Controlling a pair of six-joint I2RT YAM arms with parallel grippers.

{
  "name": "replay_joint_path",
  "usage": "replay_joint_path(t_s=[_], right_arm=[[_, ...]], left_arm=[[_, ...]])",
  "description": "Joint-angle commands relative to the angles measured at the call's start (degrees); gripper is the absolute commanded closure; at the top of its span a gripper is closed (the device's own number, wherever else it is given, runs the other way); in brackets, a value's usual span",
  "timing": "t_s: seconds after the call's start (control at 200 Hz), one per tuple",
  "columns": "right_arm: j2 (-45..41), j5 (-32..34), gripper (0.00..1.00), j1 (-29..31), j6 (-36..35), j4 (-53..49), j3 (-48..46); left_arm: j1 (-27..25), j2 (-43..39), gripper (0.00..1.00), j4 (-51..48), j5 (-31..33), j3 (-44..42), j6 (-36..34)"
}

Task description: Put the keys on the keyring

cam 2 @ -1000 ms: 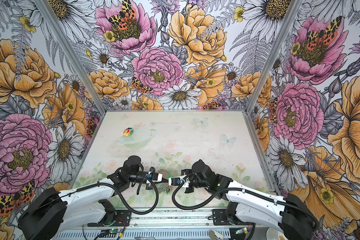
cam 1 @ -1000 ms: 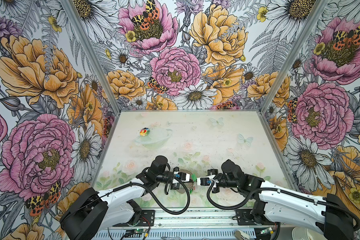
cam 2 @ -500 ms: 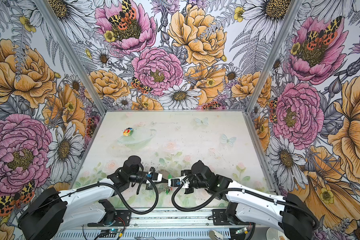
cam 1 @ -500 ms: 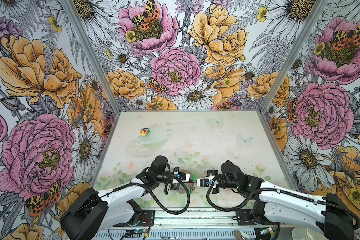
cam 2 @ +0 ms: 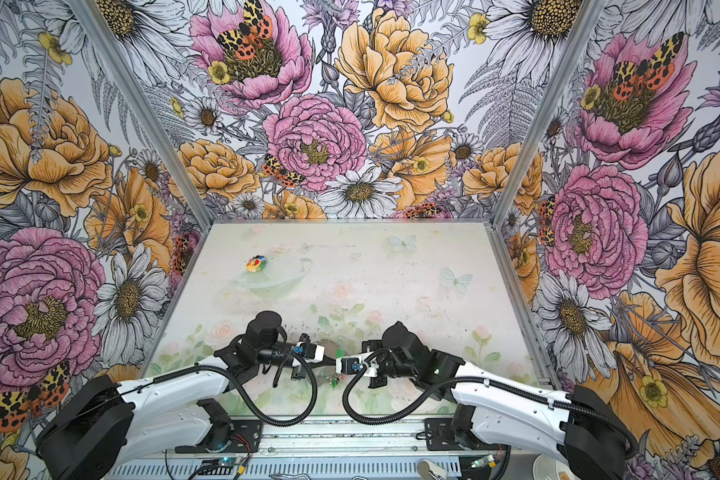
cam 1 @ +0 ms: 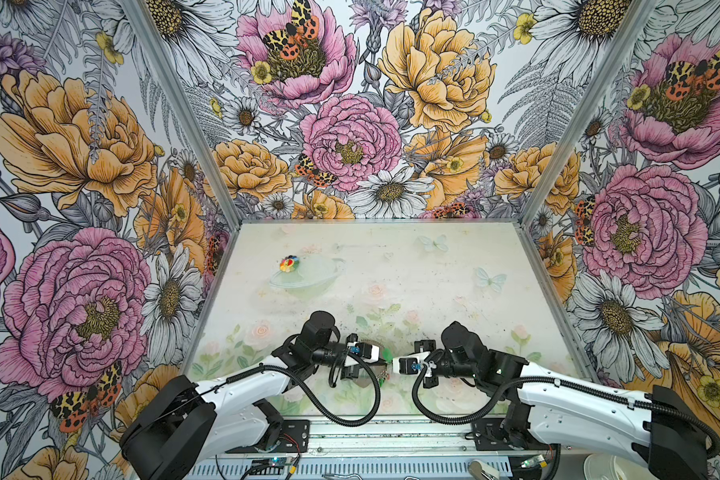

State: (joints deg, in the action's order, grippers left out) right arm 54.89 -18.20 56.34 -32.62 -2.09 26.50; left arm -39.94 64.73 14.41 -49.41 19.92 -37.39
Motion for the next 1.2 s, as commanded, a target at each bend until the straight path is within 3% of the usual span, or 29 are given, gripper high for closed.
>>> replay_joint_path(t_s=[0.0,0.896,0.971,1.096,1.196], right_arm=[[-0.7,0.0,1.0,0.6,-0.3,-0.4,-0.8],[0.6,-1.2,1.0,1.4,-1.4,0.0,-0.7],[1.0,0.6,1.0,1.4,-1.1,0.1,-0.5],[-0.7,9.8,1.0,0.0,3.5,2.1,0.0],[-3.4,9.7,1.0,-3.1,8.2,3.2,0.2]], left_arm=[[0.7,-0.8,1.0,2.6,-1.4,-0.3,0.9],[0.1,2.0,1.0,0.7,-1.5,1.5,0.7],[0.1,1.6,1.0,0.7,-2.0,1.4,0.6],[0.3,0.4,1.0,1.3,-1.2,0.6,0.6],[0.5,-0.7,1.0,2.9,-0.7,-0.3,1.0]])
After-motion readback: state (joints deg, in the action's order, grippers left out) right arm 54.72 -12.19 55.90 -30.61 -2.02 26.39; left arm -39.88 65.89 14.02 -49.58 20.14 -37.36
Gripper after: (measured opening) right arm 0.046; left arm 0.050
